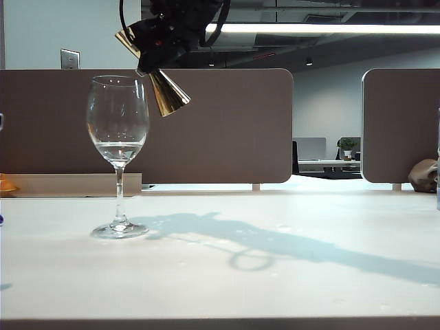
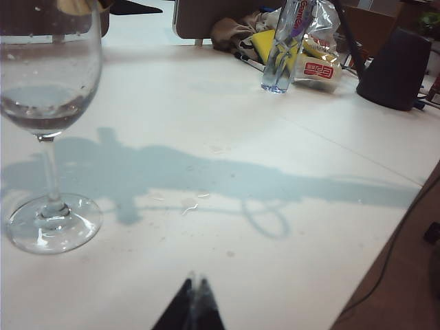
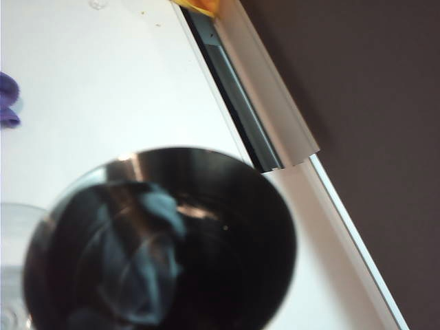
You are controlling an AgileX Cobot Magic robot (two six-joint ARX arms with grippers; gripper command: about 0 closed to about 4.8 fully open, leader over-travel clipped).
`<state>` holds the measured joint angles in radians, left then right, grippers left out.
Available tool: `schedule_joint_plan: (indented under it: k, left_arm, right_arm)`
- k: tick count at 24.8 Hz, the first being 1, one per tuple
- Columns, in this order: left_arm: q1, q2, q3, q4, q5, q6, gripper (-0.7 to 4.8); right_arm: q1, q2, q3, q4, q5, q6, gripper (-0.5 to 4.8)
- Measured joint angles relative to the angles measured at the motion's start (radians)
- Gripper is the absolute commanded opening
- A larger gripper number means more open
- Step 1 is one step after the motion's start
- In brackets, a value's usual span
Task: Pick up the jigger and pour the water inside into the glass.
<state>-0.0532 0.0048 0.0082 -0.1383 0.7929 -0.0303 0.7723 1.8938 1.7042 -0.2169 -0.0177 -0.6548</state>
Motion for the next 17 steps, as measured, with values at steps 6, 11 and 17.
schedule_joint_plan:
  k: [6, 11, 17]
  left_arm:
    - [0.0, 0.0, 0.0, 0.0, 0.0, 0.0, -0.05]
    - [0.0, 0.0, 0.0, 0.0, 0.0, 0.0, -0.05]
    - [0.0, 0.0, 0.0, 0.0, 0.0, 0.0, -0.05]
  right_arm:
    - [0.0, 0.004, 0.0, -0.013, 0.039, -0.082, -0.01]
    - [0.0, 0.003, 0.0, -0.014, 0.042, -0.166, -0.02]
    - [0.0, 0.003, 0.0, -0.014, 0.066, -0.297, -0.01]
